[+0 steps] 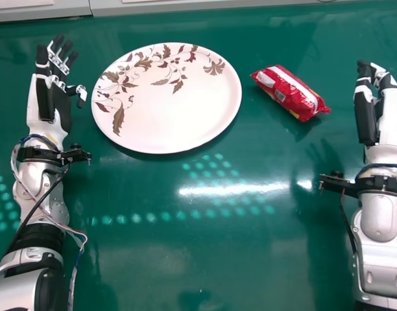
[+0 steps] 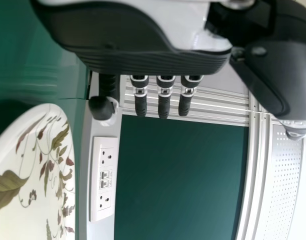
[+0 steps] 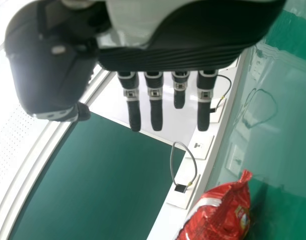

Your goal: Pick up biscuit and place it in the plate

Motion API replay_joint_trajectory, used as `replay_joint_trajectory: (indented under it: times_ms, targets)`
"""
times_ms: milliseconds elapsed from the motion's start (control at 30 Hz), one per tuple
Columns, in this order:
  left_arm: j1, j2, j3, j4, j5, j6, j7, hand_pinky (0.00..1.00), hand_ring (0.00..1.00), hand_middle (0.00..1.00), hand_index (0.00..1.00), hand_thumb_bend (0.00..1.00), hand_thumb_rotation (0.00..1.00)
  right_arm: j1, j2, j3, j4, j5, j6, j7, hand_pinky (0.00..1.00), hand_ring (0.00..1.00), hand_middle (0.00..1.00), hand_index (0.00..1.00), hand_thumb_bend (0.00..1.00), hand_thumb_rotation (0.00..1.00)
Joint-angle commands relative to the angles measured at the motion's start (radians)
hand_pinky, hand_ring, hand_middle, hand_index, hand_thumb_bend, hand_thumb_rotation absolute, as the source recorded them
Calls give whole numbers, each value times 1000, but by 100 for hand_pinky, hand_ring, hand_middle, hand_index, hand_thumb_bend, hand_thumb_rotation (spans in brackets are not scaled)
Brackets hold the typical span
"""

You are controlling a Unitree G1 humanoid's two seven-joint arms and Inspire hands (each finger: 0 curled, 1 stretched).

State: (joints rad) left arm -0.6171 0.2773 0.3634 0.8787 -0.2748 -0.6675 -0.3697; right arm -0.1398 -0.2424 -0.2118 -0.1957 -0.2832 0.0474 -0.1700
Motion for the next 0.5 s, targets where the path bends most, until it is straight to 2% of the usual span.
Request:
replay_joint_trajectory:
  times_ms: [0,333,467]
  targets:
    - [40,-27,-7,43,5,-14,11,0,100,100,100,98,98,18,6,-6,17,13,-20,-10,76,85,86,84,58,21]
    - [36,-40,-1,53,1,-21,8,0,100,100,100,100,96,22,5,-8,35,17,-50,-15,74,84,86,83,60,22]
    - [35,-46,5,53,-11,-24,-11,0,100,100,100,100,94,30,-7,1,24,-22,-55,-26,75,83,85,83,63,33]
